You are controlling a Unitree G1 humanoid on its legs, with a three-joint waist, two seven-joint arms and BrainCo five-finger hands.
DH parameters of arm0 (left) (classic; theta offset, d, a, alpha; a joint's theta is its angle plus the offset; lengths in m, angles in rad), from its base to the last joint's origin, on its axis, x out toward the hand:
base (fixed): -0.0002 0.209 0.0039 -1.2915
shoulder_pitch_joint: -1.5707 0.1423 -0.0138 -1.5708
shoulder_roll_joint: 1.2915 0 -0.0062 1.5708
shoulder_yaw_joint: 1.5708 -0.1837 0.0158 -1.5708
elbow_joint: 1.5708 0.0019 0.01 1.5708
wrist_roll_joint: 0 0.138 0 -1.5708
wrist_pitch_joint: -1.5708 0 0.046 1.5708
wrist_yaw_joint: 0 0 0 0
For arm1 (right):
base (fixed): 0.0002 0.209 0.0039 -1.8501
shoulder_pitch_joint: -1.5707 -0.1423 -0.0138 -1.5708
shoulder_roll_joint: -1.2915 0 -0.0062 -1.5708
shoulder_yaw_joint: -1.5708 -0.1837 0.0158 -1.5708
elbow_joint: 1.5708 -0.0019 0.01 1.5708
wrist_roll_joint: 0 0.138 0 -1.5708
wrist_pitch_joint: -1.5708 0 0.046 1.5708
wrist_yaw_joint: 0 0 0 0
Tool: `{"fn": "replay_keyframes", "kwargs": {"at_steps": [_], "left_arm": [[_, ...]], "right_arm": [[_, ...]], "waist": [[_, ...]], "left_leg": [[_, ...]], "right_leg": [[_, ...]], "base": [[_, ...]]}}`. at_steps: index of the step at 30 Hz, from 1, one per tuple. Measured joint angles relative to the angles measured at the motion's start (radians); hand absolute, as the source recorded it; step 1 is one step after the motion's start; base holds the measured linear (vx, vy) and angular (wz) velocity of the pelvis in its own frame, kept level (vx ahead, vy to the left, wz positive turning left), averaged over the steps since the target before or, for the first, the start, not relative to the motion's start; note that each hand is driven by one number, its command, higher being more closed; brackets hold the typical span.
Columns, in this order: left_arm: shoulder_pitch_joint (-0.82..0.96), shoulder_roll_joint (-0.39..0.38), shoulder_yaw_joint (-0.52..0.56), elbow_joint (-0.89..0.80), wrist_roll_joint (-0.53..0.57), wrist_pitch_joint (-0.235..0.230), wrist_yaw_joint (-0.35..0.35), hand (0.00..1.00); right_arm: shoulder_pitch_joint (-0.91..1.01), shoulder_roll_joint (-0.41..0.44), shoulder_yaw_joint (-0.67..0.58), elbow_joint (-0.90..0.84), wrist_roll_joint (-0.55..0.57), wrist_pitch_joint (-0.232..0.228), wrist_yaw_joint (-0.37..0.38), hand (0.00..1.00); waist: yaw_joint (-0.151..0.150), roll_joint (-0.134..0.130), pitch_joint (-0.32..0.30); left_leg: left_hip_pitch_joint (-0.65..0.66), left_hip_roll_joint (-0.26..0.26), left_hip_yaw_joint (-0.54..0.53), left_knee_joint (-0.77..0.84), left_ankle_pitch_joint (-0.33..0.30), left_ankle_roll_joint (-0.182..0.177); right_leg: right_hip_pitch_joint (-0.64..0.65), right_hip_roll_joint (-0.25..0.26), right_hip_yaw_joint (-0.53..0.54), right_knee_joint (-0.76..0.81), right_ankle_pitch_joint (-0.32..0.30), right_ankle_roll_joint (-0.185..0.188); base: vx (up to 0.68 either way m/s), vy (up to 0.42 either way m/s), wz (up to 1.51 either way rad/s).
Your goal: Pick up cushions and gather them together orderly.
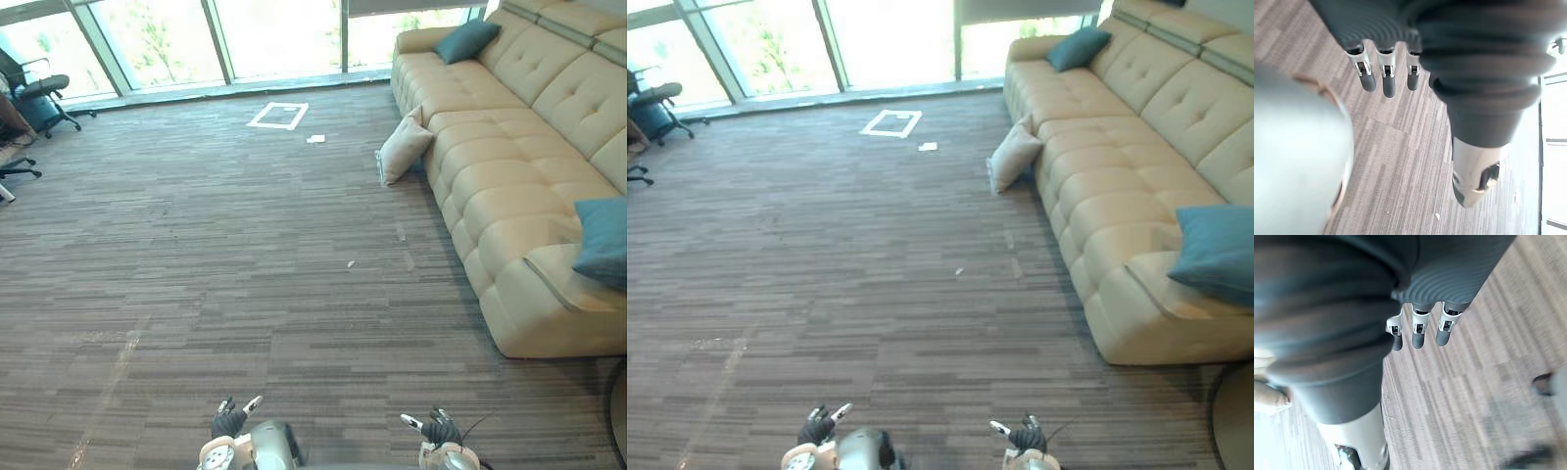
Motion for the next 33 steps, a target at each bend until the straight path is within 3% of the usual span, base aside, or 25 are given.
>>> {"fn": "replay_keyframes", "kwargs": {"at_steps": [1, 2, 3, 4, 5, 6, 7, 9, 10, 12, 14, 16, 17, 18, 19, 20, 21, 23, 24, 26, 27, 29, 30, 31, 33], "left_arm": [[-0.004, 0.027, -0.008, 0.000, 0.003, 0.002, -0.002, 0.00], [-0.014, 0.031, -0.017, 0.004, 0.004, 0.000, -0.003, 0.00], [-0.026, 0.045, -0.013, 0.020, 0.012, 0.001, -0.007, 0.00], [-0.029, 0.070, -0.008, 0.041, 0.011, 0.002, -0.007, 0.00], [-0.029, 0.070, -0.010, 0.041, 0.011, 0.002, -0.007, 0.00], [-0.025, 0.069, -0.051, 0.059, 0.012, 0.006, -0.007, 0.00], [-0.033, 0.102, -0.066, 0.081, 0.025, 0.010, -0.008, 0.00], [-0.045, 0.093, -0.066, 0.088, 0.030, 0.018, -0.006, 0.00], [-0.043, 0.073, -0.066, 0.089, 0.030, 0.024, -0.005, 0.00], [-0.055, 0.048, -0.073, 0.095, 0.030, 0.023, -0.006, 0.00], [-0.063, 0.034, -0.079, 0.098, 0.030, 0.024, -0.009, 0.00], [-0.083, 0.005, -0.089, 0.096, 0.033, 0.022, -0.012, 0.00], [-0.080, 0.003, -0.089, 0.096, 0.033, 0.023, -0.013, 0.00], [-0.073, -0.009, -0.088, 0.100, 0.039, 0.024, -0.014, 0.00], [-0.069, -0.017, -0.085, 0.099, 0.043, 0.023, -0.014, 0.00], [-0.068, -0.021, -0.087, 0.102, 0.052, 0.024, -0.016, 0.00], [-0.071, -0.022, -0.072, 0.097, 0.053, 0.024, -0.024, 0.00], [-0.069, -0.022, -0.031, 0.095, 0.052, 0.024, -0.025, 0.00], [-0.066, -0.023, -0.005, 0.083, 0.051, 0.025, -0.023, 0.00], [-0.053, -0.009, -0.002, 0.039, 0.051, 0.024, -0.022, 0.00], [-0.048, 0.003, -0.004, 0.019, 0.051, 0.022, -0.023, 0.00], [-0.038, 0.007, -0.011, -0.003, 0.051, 0.021, -0.024, 0.00], [-0.038, 0.004, -0.011, -0.011, 0.050, 0.020, -0.024, 0.00], [-0.038, 0.001, -0.010, -0.017, 0.049, 0.018, -0.022, 0.00], [-0.035, -0.004, -0.011, -0.020, 0.048, 0.011, -0.021, 0.00]], "right_arm": [[0.009, 0.016, -0.004, 0.005, 0.000, -0.001, -0.001, 0.00], [0.016, 0.019, -0.015, 0.015, -0.002, -0.001, 0.000, 0.00], [0.011, 0.041, -0.027, 0.040, -0.009, 0.000, 0.003, 0.00], [0.020, 0.057, -0.065, 0.040, -0.037, 0.000, 0.000, 0.00], [0.024, 0.053, -0.066, 0.041, -0.038, 0.000, 0.000, 0.00], [0.051, 0.032, -0.070, 0.046, -0.039, -0.004, 0.002, 0.00], [0.049, 0.041, -0.069, 0.039, -0.039, -0.008, 0.002, 0.00], [0.044, 0.032, -0.066, 0.025, -0.039, -0.009, 0.002, 0.00], [0.046, 0.030, -0.076, -0.007, -0.037, -0.012, 0.007, 0.00], [0.040, 0.027, -0.091, -0.051, -0.036, -0.029, 0.007, 0.00], [0.035, 0.022, -0.093, -0.052, -0.035, -0.030, 0.009, 0.00], [0.028, 0.018, -0.093, -0.049, -0.036, -0.028, 0.008, 0.00], [0.026, 0.016, -0.093, -0.045, -0.036, -0.027, 0.008, 0.00], [0.024, 0.008, -0.090, -0.041, -0.035, -0.020, 0.008, 0.00], [0.024, 0.001, -0.085, -0.039, -0.039, -0.017, 0.009, 0.00], [0.023, -0.005, -0.084, -0.042, -0.037, -0.011, 0.009, 0.00], [0.018, -0.010, -0.081, -0.045, -0.038, -0.009, 0.009, 0.00], [0.014, -0.013, -0.071, -0.045, -0.036, -0.005, 0.007, 0.00], [0.007, -0.013, -0.064, -0.036, -0.035, 0.003, 0.004, 0.00], [0.006, 0.000, -0.030, -0.033, -0.033, 0.013, 0.001, 0.00], [0.010, 0.008, -0.017, -0.034, -0.033, 0.013, 0.002, 0.00], [0.009, 0.008, -0.004, -0.035, -0.033, 0.014, 0.002, 0.00], [0.009, 0.010, -0.011, -0.036, -0.033, 0.016, 0.002, 0.00], [0.009, 0.010, -0.017, -0.036, -0.033, 0.019, 0.000, 0.00], [0.009, 0.009, -0.027, -0.036, -0.034, 0.018, 0.000, 0.00]], "waist": [[-0.006, -0.043, -0.031], [-0.020, -0.054, -0.031], [-0.019, -0.068, -0.016], [-0.017, -0.094, -0.016], [-0.019, -0.096, -0.019], [-0.026, -0.071, -0.042], [-0.041, -0.122, -0.038], [-0.040, -0.106, -0.026], [-0.041, -0.069, -0.012], [-0.068, -0.037, 0.006], [-0.079, -0.037, 0.006], [-0.086, -0.046, 0.007], [-0.086, -0.051, 0.004], [-0.093, -0.050, -0.007], [-0.092, -0.034, -0.014], [-0.093, -0.015, -0.020], [-0.095, 0.006, -0.012], [-0.081, 0.029, -0.006], [-0.076, 0.040, 0.004], [-0.067, 0.003, 0.027], [-0.062, -0.014, 0.024], [-0.053, -0.015, 0.019], [-0.045, -0.014, 0.021], [-0.030, -0.017, 0.021], [-0.017, -0.018, 0.016]], "left_leg": [[0.004, -0.039, 0.008, 0.009, -0.021, 0.047], [0.007, -0.041, 0.007, 0.046, -0.051, 0.067], [0.006, -0.022, 0.013, 0.162, -0.092, 0.106], [0.025, -0.069, 0.012, 0.238, -0.141, 0.099], [0.032, -0.074, 0.007, 0.225, -0.138, 0.102], [0.135, -0.095, -0.031, 0.103, -0.237, 0.071], [0.208, -0.163, -0.045, 0.065, -0.260, 0.070], [0.281, -0.173, -0.053, 0.044, -0.298, 0.070], [0.360, -0.167, -0.063, 0.008, -0.323, 0.065], [0.495, -0.159, -0.110, -0.071, -0.344, 0.068], [0.567, -0.152, -0.124, -0.120, -0.347, 0.069], [0.661, -0.134, -0.175, -0.181, -0.406, 0.021], [0.677, -0.137, -0.185, -0.190, -0.411, 0.015], [0.717, -0.125, -0.222, -0.173, -0.418, 0.017], [0.713, -0.106, -0.225, -0.142, -0.411, 0.012], [0.670, -0.078, -0.231, -0.010, -0.407, 0.004], [0.570, -0.035, -0.240, 0.247, -0.363, -0.057], [0.405, 0.038, -0.274, 0.616, -0.235, -0.134], [0.340, 0.076, -0.268, 0.776, -0.229, -0.138], [0.238, 0.114, -0.220, 0.889, -0.255, -0.102], [0.178, 0.128, -0.181, 0.869, -0.273, -0.093], [0.078, 0.145, -0.106, 0.687, -0.306, -0.081], [0.053, 0.132, -0.080, 0.526, -0.308, -0.081], [0.037, 0.084, -0.090, 0.276, -0.285, -0.100], [0.012, 0.050, -0.136, 0.071, -0.228, -0.124]], "right_leg": [[0.000, -0.050, 0.016, 0.017, 0.010, 0.013], [-0.007, -0.061, 0.031, 0.047, 0.041, 0.042], [-0.006, -0.060, 0.064, 0.127, 0.119, 0.077], [-0.078, -0.056, 0.075, 0.383, 0.245, 0.082], [-0.089, -0.055, 0.075, 0.405, 0.259, 0.088], [-0.194, -0.043, 0.071, 0.670, 0.399, 0.131], [-0.314, -0.092, 0.079, 0.885, 0.332, 0.121], [-0.418, -0.104, 0.069, 0.971, 0.255, 0.096], [-0.502, -0.093, 0.052, 0.981, 0.181, 0.078], [-0.622, -0.065, 0.002, 0.881, 0.086, 0.054], [-0.671, -0.057, -0.042, 0.689, 0.079, 0.041], [-0.718, -0.048, -0.087, 0.350, 0.177, 0.026], [-0.723, -0.047, -0.082, 0.325, 0.204, 0.015], [-0.721, -0.033, -0.064, 0.404, 0.259, -0.036], [-0.718, -0.032, -0.074, 0.427, 0.224, -0.044], [-0.698, -0.029, -0.100, 0.450, 0.179, -0.055], [-0.657, -0.010, -0.111, 0.445, 0.136, -0.070], [-0.570, 0.035, -0.109, 0.391, 0.109, -0.095], [-0.486, 0.062, -0.096, 0.342, 0.099, -0.107], [-0.320, 0.066, -0.075, 0.231, 0.086, -0.115], [-0.257, 0.062, -0.061, 0.172, 0.084, -0.113], [-0.166, 0.057, -0.030, 0.088, 0.077, -0.100], [-0.124, 0.046, -0.012, 0.061, 0.071, -0.088], [-0.078, 0.019, 0.014, 0.043, 0.051, -0.059], [-0.043, -0.015, 0.057, 0.017, 0.015, -0.035]], "base": [[0.77, 0.249, -0.13], [0.80, 0.271, 0.16], [0.90, 0.358, 0.20], [0.82, 0.376, 0.14], [0.75, 0.380, 0.32], [0.56, 0.239, 0.61], [0.58, 0.182, 0.62], [0.48, 0.071, 0.20], [0.60, 0.088, 0.08], [0.75, 0.051, 0.59], [0.58, -0.044, 0.76], [0.67, -0.162, 0.93], [0.90, -0.243, 0.74], [0.62, -0.179, 0.38], [0.91, -0.286, 0.44], [0.72, -0.262, 0.22], [0.72, -0.256, 0.21], [0.58, -0.155, -0.20], [0.80, -0.144, -0.42], [0.67, -0.119, -0.27], [0.49, -0.088, -0.33], [0.48, -0.043, -0.43], [0.56, 0.087, -0.55], [0.57, 0.126, -0.59], [0.66, 0.283, -0.85]]}}
